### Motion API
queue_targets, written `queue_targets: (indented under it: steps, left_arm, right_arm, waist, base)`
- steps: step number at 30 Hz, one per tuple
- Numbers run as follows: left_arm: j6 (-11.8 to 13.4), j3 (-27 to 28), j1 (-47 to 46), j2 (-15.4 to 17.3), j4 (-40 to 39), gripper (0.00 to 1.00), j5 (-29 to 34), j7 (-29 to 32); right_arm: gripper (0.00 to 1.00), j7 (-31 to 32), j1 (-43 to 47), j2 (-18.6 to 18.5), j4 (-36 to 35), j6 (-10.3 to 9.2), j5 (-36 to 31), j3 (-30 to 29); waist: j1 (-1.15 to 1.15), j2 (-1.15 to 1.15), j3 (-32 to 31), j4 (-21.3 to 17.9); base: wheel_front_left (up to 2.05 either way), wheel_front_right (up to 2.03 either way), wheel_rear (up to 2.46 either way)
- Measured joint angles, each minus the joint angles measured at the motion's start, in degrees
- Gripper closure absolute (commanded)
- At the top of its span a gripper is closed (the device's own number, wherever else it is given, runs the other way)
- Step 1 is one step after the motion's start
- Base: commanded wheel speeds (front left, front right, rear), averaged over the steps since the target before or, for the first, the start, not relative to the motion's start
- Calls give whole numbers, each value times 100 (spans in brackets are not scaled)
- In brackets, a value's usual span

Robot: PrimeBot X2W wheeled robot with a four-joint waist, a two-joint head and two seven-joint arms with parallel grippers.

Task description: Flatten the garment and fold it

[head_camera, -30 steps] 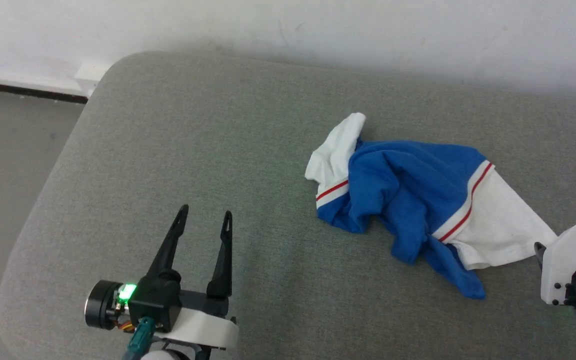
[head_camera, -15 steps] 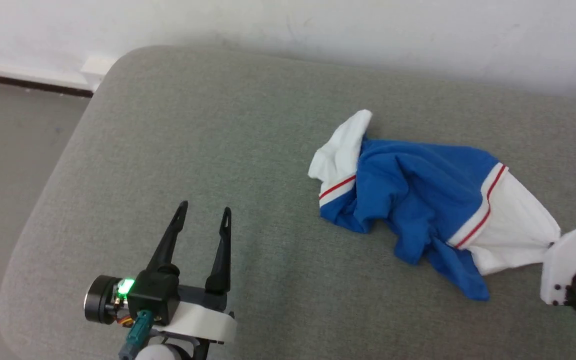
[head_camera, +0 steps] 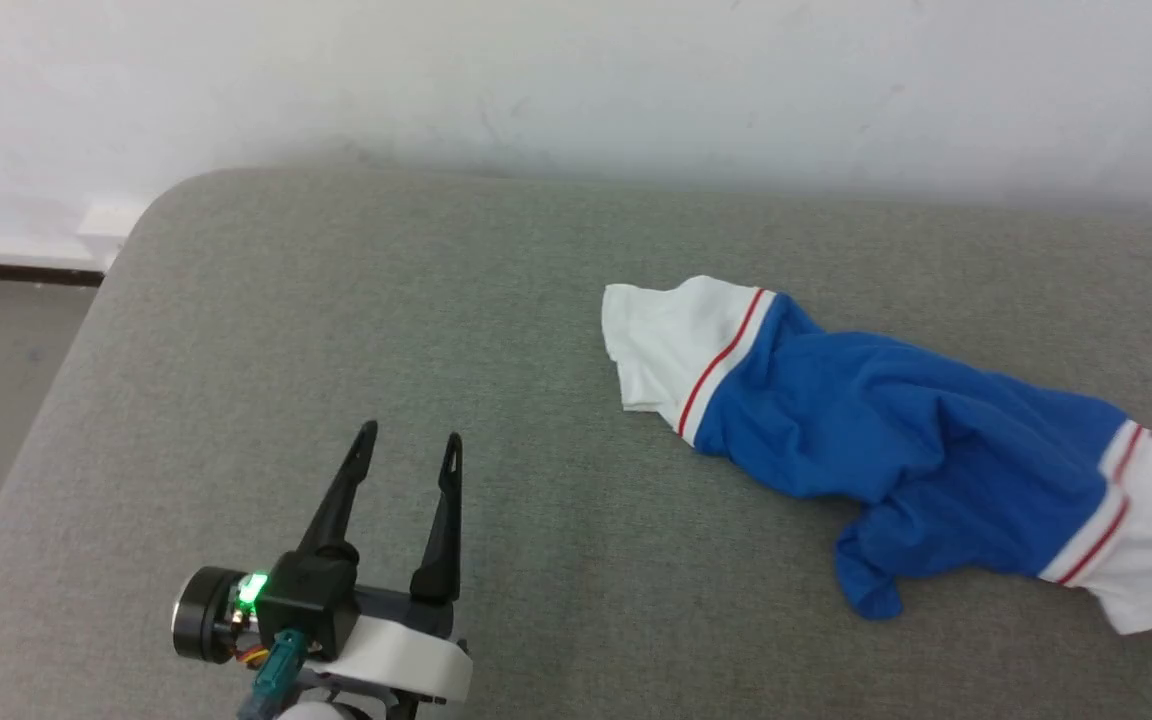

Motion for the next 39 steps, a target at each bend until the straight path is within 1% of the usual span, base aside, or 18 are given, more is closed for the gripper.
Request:
queue_targets:
  steps: [2,4,10,13,17,21,24,29,32,35,36,37,38,39]
  left_arm:
    - [-60,-14,-1,-13,100,0,-16,0]
    - [-111,-33,-1,-24,218,0,-21,0]
    - [-296,-92,-46,-71,846,0,-319,74]
    - [-356,-180,-320,-100,1201,0,-380,425]
    - [-365,-254,-955,-163,1639,0,-555,1170]
    - [-359,-232,-1738,-183,2126,0,-738,1805]
    - [-298,-216,-2321,-190,2581,0,-756,2249]
    - [-236,-193,-3067,-192,3342,0,-801,2783]
    - [-221,-230,-3283,-180,3802,0,-798,2984]
    - [-205,-254,-3446,-155,4097,0,-792,3010]
    - [-212,-245,-3514,-155,4167,28,-801,2983]
    - [-220,-249,-3559,-156,4221,86,-803,2921]
    - [-263,-254,-3582,-156,4275,100,-803,2841]
    - [-299,-271,-3590,-155,4322,100,-804,2770]
  right_arm:
    - [0,-221,21,94,-135,-1,3,140]
    - [0,-584,20,249,-347,-1,43,292]
    - [0,-1717,116,777,-1380,0,386,1054]
    - [0,-2134,375,1010,-1841,0,505,1262]
    - [0,-2469,720,1258,-2252,-1,605,1500]
    - [0,-2625,787,1337,-2345,-1,694,1615]
    - [0,-2713,786,1336,-2329,-1,694,1639]
    - [0,-2833,719,1333,-2237,-1,695,1686]
    - [0,-2895,693,1333,-2147,-1,695,1683]
    - [0,-2931,662,1336,-2095,-1,681,1684]
    - [0,-2955,660,1336,-2084,-1,681,1690]
    - [0,-2969,660,1337,-2071,-1,681,1692]
    - [0,-2974,660,1337,-2053,-1,680,1702]
    - [0,-2977,660,1337,-2036,-1,673,1709]
  waist:
    - [0,0,-16,-70]
    - [0,0,-23,-135]
    - [0,0,2,-398]
    - [0,0,56,-560]
    - [0,0,191,-785]
    - [1,0,406,-994]
    - [1,0,587,-1144]
    - [1,0,860,-1394]
    - [2,0,991,-1522]
    - [1,0,1093,-1605]
    - [1,0,1120,-1620]
    - [1,0,1139,-1624]
    - [2,0,1145,-1615]
    - [1,0,1145,-1601]
  base:
    - [0,0,0]
    - [0,0,0]
    - [0,0,0]
    - [0,0,0]
    - [0,0,0]
    - [0,0,0]
    - [0,0,0]
    - [0,0,0]
    - [0,0,0]
    - [0,0,0]
    - [0,0,0]
    - [0,0,0]
    - [0,0,0]
    - [0,0,0]
